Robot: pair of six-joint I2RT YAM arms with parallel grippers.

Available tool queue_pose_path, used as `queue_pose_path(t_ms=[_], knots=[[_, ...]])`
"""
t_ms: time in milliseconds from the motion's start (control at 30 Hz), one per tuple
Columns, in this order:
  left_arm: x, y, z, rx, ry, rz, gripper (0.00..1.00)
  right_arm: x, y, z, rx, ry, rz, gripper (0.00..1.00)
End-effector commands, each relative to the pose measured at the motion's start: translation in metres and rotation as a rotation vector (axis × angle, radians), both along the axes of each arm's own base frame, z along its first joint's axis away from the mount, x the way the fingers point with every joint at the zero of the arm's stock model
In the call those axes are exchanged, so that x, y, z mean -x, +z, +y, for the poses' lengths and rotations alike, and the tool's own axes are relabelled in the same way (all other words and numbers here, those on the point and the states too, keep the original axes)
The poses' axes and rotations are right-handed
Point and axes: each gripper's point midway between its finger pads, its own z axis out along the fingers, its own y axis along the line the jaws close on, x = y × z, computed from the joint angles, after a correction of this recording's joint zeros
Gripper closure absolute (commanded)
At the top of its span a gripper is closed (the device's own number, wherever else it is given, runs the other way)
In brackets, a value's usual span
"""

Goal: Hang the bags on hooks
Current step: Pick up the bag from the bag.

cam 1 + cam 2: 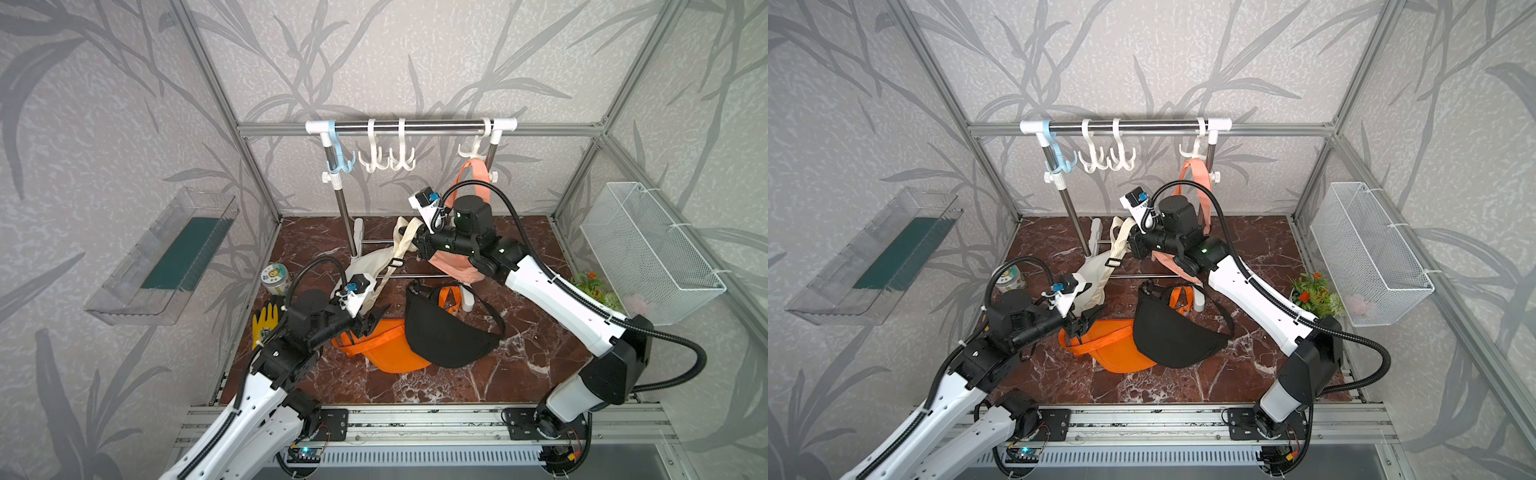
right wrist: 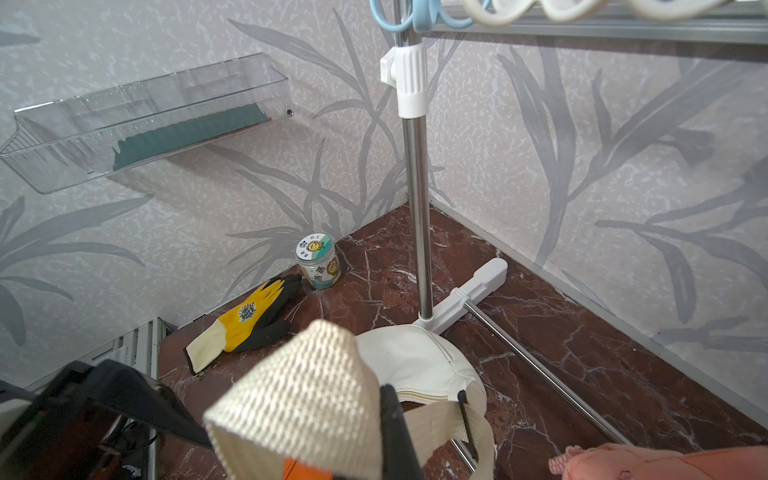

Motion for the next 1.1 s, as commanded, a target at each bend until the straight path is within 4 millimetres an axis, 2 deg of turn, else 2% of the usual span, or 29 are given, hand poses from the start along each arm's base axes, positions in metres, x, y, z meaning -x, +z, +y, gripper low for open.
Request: queue_pose_path(t_ms=[0, 67, 133, 233, 267, 367, 467, 600, 700, 800, 900, 967, 1067], knots=[[-0.026, -0.002, 0.005, -0.035, 0.082, -0.09, 0.26, 0.005, 0.025, -0.002, -0.04, 0.015, -0.034, 1.0], [-0.047, -0.005, 0.019, -0.056, 0.205, -0.141, 0.26, 0.008, 0.027, -0.002, -0.044, 0.021, -0.038, 1.0], [-0.057, -0.014, 0.025, -0.084, 0.253, -0.127, 0.3, 0.008, 0.027, -0.003, -0.045, 0.02, -0.036, 1.0], [-0.063, -0.023, 0.028, -0.106, 0.264, -0.068, 0.69, 0.004, 0.027, -0.008, -0.047, -0.006, -0.028, 1.0], [-0.063, -0.017, 0.029, -0.099, 0.267, -0.078, 1.0, 0.0, 0.026, -0.013, -0.05, -0.028, -0.016, 1.0], [-0.07, 0.023, 0.039, -0.031, 0.316, -0.168, 1.0, -0.022, 0.023, -0.035, -0.077, -0.125, 0.043, 1.0], [-0.081, 0.064, 0.043, 0.003, 0.317, -0.161, 1.0, -0.043, 0.018, -0.057, -0.073, -0.221, 0.08, 1.0], [-0.096, 0.122, 0.023, 0.055, 0.232, -0.2, 1.0, -0.056, 0.03, -0.068, -0.067, -0.279, 0.06, 1.0], [-0.114, 0.156, 0.008, 0.099, 0.195, -0.187, 1.0, -0.068, 0.042, -0.077, -0.064, -0.347, 0.041, 1.0], [-0.134, 0.177, -0.007, 0.139, 0.16, -0.151, 1.0, -0.079, 0.055, -0.084, -0.081, -0.4, 0.022, 1.0], [-0.152, 0.189, -0.019, 0.169, 0.145, -0.118, 1.0, -0.09, 0.066, -0.084, -0.08, -0.429, 0.012, 1.0], [-0.161, 0.196, -0.021, 0.184, 0.158, -0.097, 1.0, -0.103, 0.062, -0.081, -0.064, -0.458, 0.021, 1.0], [-0.174, 0.202, -0.022, 0.169, 0.181, -0.064, 1.0, -0.12, 0.066, -0.088, -0.052, -0.515, 0.02, 1.0]])
